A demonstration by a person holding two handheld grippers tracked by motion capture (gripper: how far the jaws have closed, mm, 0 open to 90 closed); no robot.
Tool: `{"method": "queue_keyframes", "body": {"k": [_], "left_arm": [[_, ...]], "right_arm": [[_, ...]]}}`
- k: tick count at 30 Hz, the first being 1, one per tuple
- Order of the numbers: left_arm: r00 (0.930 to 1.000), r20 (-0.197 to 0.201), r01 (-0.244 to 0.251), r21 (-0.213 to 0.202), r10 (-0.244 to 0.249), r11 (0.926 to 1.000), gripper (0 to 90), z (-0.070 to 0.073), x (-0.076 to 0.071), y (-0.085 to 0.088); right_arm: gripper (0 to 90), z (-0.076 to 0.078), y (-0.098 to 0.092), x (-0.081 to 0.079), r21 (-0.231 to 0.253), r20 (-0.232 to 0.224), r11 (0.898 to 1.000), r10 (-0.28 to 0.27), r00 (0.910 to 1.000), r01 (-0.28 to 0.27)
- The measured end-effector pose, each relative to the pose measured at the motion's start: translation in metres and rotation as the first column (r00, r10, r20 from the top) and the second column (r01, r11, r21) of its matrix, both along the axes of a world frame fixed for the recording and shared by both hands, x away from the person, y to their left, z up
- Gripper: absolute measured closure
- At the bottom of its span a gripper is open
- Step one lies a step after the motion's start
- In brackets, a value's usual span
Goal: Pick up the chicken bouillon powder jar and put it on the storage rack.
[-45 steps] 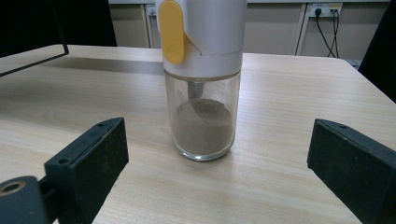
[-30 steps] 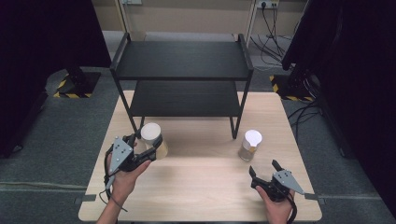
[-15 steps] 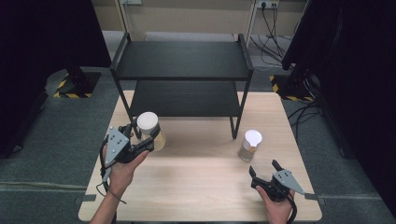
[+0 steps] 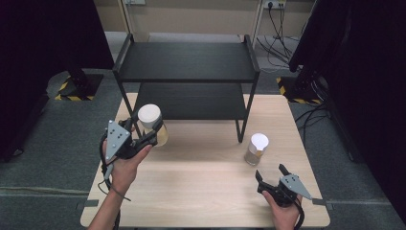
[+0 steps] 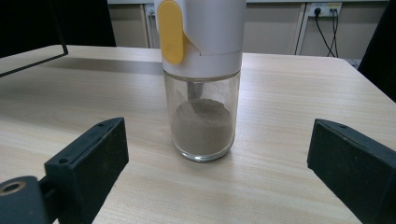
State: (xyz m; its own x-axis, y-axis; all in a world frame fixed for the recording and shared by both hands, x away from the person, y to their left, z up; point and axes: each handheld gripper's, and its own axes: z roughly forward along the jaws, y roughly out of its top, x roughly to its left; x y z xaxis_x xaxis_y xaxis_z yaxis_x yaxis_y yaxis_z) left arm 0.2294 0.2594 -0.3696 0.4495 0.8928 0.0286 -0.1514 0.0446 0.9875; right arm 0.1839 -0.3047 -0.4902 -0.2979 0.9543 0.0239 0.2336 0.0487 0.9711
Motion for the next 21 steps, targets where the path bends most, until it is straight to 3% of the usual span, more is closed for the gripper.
{"method": "queue_keyframes", "body": {"k": [21], "left_arm": [[0.9976,0.053,-0.043,-0.021,0.044,0.9988,34.0,0.039,0.007,-0.008]], "right_arm": [[5.6,0.0,0.0,0.001,0.001,-0.001,1.0,-0.002,1.0,0.002]]}}
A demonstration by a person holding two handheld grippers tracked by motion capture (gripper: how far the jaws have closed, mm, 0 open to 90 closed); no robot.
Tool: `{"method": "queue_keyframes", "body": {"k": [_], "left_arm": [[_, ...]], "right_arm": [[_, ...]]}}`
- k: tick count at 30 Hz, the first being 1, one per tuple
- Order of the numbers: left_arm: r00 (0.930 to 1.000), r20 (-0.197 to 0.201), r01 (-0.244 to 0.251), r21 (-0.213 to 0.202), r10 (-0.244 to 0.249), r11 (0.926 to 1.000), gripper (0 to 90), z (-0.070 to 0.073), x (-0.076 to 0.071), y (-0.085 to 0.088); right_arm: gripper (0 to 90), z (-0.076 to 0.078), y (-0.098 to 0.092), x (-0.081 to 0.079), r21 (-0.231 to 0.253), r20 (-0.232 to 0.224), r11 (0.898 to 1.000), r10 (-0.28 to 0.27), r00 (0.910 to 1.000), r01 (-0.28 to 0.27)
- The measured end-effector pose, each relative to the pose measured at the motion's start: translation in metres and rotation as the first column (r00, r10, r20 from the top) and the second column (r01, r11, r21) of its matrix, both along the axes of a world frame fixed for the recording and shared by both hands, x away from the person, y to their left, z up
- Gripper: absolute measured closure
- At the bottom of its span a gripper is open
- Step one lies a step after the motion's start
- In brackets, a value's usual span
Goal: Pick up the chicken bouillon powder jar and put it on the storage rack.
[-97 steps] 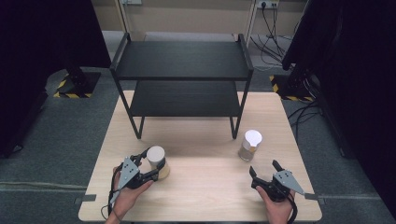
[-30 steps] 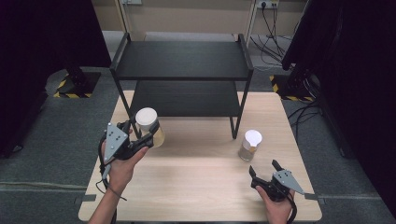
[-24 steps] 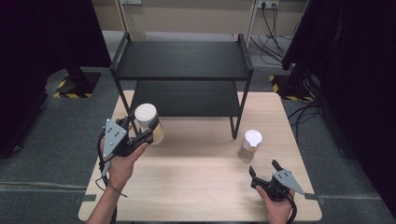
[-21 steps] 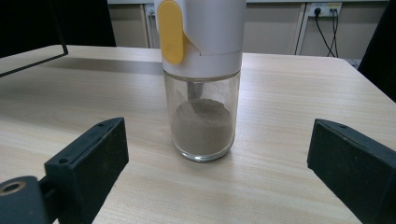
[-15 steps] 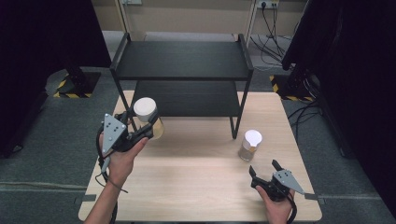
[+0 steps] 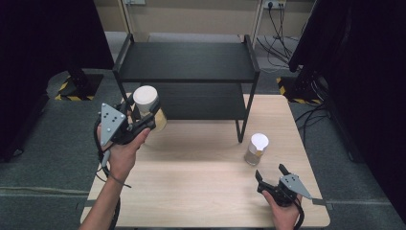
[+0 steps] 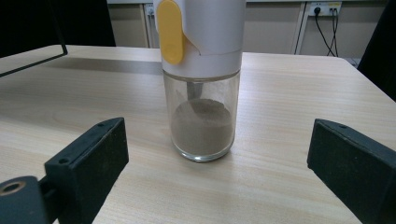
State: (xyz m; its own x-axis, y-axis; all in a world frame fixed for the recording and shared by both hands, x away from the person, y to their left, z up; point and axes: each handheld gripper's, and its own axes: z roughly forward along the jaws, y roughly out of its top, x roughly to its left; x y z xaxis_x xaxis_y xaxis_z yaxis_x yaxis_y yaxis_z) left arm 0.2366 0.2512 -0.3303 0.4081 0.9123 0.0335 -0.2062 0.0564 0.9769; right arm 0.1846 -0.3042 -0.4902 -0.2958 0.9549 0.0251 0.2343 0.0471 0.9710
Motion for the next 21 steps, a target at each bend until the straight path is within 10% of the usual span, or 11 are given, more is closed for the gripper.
{"method": "queue_keyframes", "body": {"k": [21], "left_arm": [[0.9985,0.036,-0.041,-0.015,0.041,0.9991,34.0,0.035,0.015,-0.009]], "right_arm": [[5.6,0.0,0.0,0.0,0.003,-0.001,1.0,-0.001,1.0,0.001]]}}
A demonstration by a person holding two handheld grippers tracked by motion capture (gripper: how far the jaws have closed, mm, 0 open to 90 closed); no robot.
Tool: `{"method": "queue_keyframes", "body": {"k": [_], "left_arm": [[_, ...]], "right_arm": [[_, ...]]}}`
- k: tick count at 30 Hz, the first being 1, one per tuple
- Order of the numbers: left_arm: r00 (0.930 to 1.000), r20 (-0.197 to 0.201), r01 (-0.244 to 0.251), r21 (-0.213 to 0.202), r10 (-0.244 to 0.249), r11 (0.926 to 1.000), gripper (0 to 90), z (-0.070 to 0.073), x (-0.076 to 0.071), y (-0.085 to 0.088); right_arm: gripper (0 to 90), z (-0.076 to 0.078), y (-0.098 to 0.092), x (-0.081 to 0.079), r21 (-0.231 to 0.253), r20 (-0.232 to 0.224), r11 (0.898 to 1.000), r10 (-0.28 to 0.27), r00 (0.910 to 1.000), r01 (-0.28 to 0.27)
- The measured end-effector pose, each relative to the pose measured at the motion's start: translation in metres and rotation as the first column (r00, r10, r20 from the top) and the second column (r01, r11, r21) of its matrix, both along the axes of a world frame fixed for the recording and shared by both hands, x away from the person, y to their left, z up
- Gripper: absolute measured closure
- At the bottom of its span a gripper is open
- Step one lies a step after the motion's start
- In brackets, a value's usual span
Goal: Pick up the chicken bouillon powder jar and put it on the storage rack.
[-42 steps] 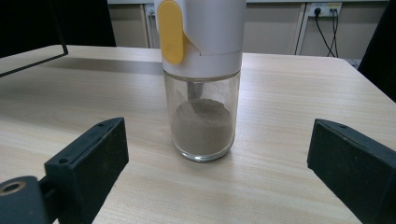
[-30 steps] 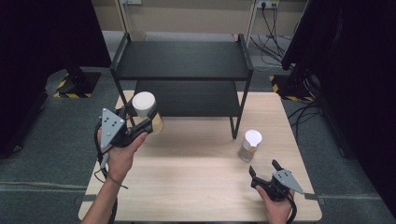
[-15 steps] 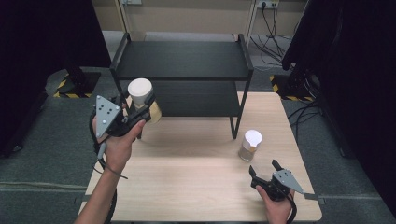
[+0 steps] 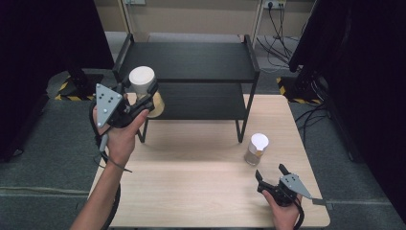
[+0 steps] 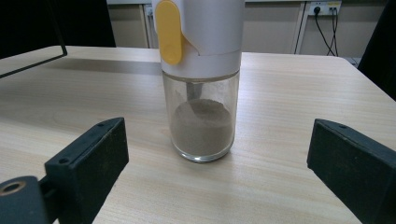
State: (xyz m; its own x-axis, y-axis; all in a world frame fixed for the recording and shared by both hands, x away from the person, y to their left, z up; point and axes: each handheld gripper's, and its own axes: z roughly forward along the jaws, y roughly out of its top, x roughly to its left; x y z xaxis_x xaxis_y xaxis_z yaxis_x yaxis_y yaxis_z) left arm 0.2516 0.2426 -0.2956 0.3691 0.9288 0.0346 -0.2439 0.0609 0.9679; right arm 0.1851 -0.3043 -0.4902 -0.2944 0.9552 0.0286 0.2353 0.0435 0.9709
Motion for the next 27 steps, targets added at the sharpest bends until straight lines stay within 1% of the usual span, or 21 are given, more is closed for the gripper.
{"method": "queue_keyframes", "body": {"k": [2,7,19,25,27], "left_arm": [[1.0,0.003,-0.003,0.001,0.003,1.0,34.0,0.004,0.002,-0.001],[0.9998,0.012,-0.015,-0.013,0.016,0.9998,34.1,0.013,0.004,-0.002],[0.999,0.026,-0.035,-0.007,0.036,0.9993,34.0,0.032,0.011,-0.003],[0.9984,0.02,-0.053,-0.006,0.053,0.9986,34.0,0.042,0.019,-0.004],[0.9982,0.02,-0.056,-0.008,0.056,0.9984,34.0,0.042,0.021,-0.005]], "right_arm": [[5.6,0.0,0.0,0.0,-0.001,0.0,1.0,0.0,1.0,0.0],[5.6,0.0,0.0,0.0,0.001,-0.002,1.0,-0.001,1.0,0.001],[5.7,0.0,0.0,0.0,0.001,-0.001,1.0,-0.001,1.0,0.001],[5.7,0.0,0.0,0.0,0.002,0.0,1.0,-0.002,1.0,0.002],[5.7,0.0,0.0,0.0,0.002,0.0,1.0,-0.002,1.0,0.002]]}}
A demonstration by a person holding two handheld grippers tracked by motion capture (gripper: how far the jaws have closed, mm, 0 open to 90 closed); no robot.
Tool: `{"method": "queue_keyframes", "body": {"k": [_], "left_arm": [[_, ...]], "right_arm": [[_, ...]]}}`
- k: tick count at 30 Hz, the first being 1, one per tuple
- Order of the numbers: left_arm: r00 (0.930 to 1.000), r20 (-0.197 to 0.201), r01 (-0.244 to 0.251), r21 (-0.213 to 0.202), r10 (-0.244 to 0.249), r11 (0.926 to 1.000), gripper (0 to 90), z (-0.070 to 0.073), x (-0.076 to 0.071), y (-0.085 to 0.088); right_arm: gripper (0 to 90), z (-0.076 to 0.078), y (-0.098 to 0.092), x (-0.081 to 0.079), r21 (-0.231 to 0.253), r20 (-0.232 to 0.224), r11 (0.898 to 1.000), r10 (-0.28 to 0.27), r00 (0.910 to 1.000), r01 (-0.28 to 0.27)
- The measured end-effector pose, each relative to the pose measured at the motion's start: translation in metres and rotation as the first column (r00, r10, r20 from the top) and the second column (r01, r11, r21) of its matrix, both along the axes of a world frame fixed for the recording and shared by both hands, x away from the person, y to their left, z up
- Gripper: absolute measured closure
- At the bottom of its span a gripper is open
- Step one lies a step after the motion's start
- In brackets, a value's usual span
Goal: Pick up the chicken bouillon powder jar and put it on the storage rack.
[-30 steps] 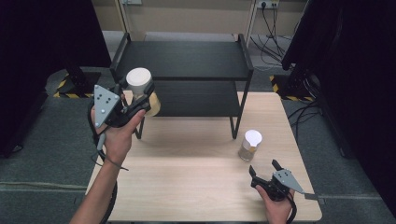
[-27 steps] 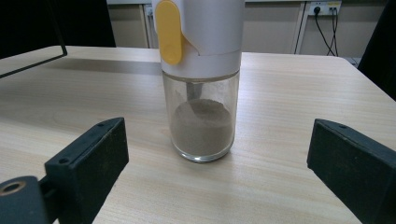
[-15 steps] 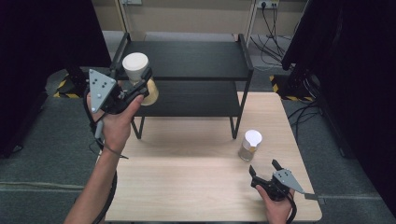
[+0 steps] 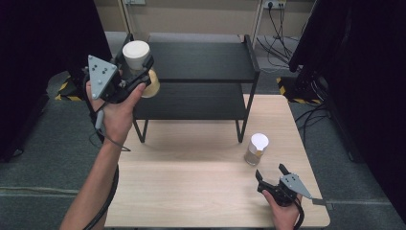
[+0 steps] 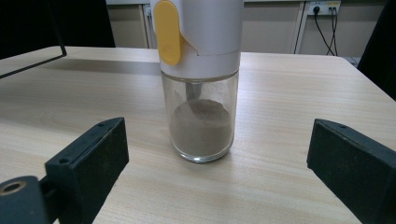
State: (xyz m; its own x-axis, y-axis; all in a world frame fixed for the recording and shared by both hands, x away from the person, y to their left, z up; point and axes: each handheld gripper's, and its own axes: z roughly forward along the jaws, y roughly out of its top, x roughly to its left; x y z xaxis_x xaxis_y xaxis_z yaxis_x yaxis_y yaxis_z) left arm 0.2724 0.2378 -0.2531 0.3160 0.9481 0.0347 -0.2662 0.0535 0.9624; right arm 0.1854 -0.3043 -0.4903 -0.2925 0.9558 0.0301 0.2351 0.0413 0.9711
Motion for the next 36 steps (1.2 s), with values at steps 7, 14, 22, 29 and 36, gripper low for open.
{"method": "queue_keyframes", "body": {"k": [7,14,22,29,36], "left_arm": [[0.9996,-0.005,-0.026,-0.003,0.026,0.9997,34.0,0.009,0.011,-0.002],[0.9984,-0.012,-0.056,0.005,0.056,0.9984,34.1,0.018,0.021,-0.003],[0.9956,-0.03,-0.088,0.019,0.089,0.9959,34.0,0.026,0.037,-0.004],[0.9921,-0.043,-0.117,0.019,0.118,0.9929,34.0,0.027,0.05,-0.007],[0.9906,-0.066,-0.118,0.023,0.119,0.9927,34.0,0.025,0.061,-0.007]], "right_arm": [[5.7,0.0,0.0,0.0,0.001,-0.001,1.0,0.0,1.0,0.0],[5.8,0.0,0.0,0.0,0.001,-0.002,1.0,0.0,1.0,0.0],[5.8,0.001,0.0,0.0,-0.003,-0.003,1.0,0.0,1.0,0.0],[5.8,0.0,0.0,0.0,-0.001,-0.001,1.0,0.0,1.0,0.0],[5.9,0.0,0.0,0.0,-0.002,-0.001,1.0,0.002,1.0,-0.002]]}}
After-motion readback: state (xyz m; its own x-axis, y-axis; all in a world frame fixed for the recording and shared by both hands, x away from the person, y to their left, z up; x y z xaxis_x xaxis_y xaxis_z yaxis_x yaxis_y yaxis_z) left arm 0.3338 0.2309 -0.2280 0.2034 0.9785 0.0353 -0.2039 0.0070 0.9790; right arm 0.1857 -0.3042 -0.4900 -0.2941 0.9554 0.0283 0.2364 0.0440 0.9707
